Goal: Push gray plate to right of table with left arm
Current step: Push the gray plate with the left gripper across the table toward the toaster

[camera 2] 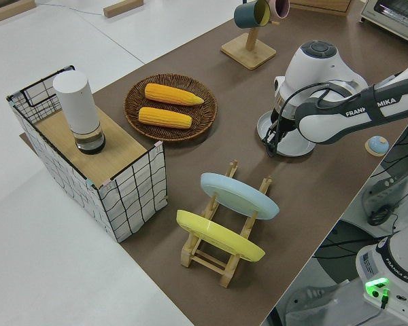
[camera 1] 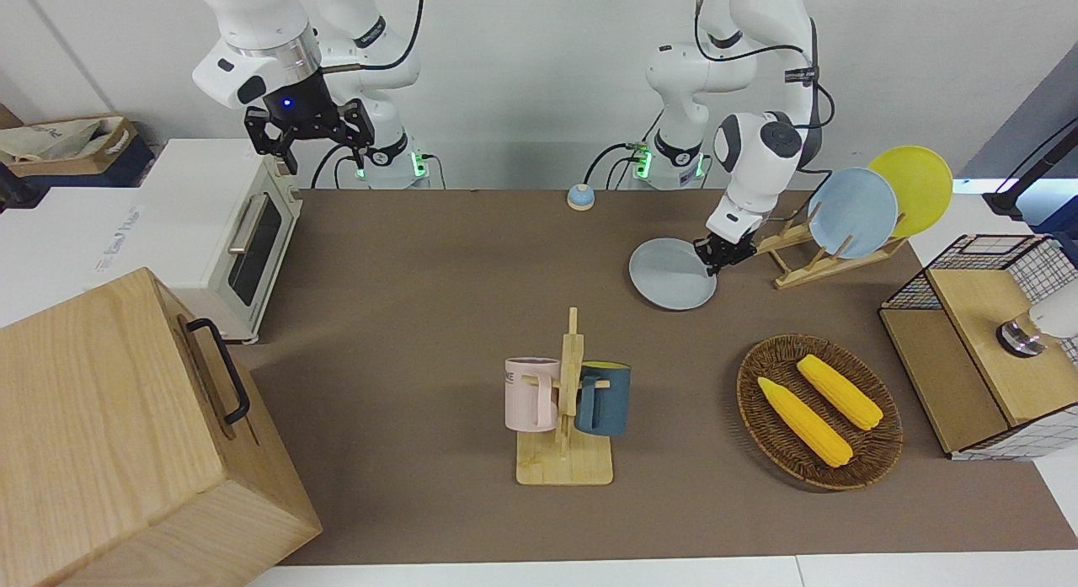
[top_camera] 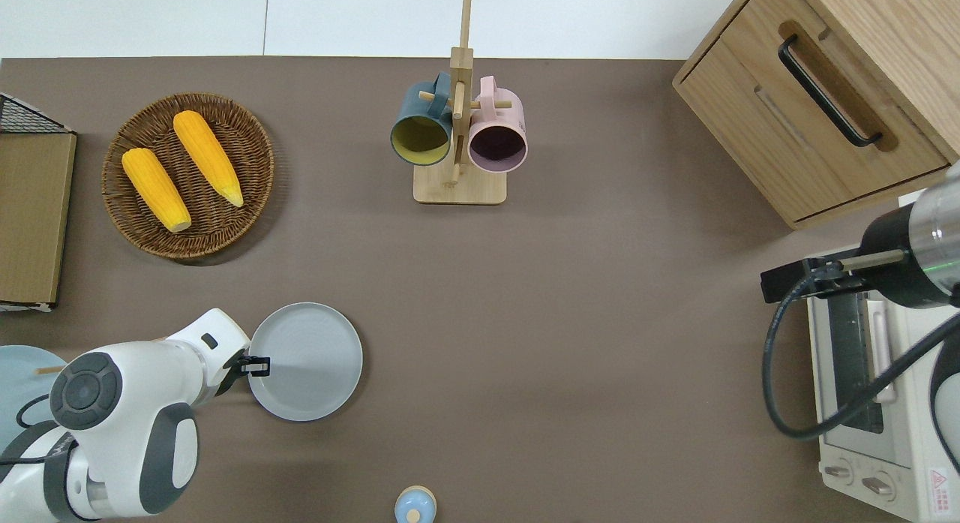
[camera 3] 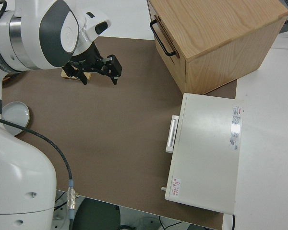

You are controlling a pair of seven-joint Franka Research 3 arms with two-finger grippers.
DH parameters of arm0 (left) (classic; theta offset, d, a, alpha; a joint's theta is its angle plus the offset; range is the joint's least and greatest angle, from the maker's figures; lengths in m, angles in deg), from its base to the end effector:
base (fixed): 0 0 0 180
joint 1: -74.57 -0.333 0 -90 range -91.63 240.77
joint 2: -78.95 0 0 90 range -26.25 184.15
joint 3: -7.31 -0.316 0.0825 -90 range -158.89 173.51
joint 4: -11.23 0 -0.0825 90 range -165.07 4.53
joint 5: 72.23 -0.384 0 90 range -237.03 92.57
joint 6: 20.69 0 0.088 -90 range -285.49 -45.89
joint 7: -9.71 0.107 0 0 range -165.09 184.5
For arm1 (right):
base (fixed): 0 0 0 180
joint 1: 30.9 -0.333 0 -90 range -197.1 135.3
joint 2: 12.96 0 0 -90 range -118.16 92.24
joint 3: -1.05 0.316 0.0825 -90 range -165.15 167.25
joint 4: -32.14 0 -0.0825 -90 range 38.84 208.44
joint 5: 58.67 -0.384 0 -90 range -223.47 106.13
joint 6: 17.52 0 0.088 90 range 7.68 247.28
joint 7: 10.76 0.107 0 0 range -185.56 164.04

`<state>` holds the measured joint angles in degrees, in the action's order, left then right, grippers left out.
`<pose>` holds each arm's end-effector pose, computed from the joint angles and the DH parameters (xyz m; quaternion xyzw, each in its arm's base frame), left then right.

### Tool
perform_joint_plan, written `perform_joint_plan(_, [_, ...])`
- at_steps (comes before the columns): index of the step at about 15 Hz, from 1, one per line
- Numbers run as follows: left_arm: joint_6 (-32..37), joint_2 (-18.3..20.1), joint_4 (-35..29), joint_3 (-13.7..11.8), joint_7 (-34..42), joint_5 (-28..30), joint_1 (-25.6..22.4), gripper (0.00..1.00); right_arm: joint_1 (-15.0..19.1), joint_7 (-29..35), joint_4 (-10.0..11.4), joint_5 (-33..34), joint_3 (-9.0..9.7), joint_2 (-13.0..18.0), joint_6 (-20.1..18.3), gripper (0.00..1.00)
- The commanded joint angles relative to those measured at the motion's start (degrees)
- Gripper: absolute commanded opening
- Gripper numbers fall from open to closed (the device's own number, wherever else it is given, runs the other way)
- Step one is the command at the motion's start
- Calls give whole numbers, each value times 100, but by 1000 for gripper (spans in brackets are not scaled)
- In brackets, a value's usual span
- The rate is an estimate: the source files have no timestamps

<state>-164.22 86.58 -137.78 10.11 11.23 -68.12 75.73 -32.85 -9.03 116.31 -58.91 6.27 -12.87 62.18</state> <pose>0.4349 -0.0292 0.3049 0.9995 -0.0192 0.0184 0.0190 0.5308 0.0673 0.6574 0.9981 0.0477 -0.0383 0.0010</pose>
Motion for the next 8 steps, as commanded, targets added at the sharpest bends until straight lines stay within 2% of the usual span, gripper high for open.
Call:
perform_joint_plan(1, [-255,-147,-85,-17,-134,45,120,0,63,-6,-5,-46,32,43,-69,983])
perform_joint_plan(8, [-352,-507,187,-8,-1143,124,998,0,63,-14,3,-46,23,43,-69,983])
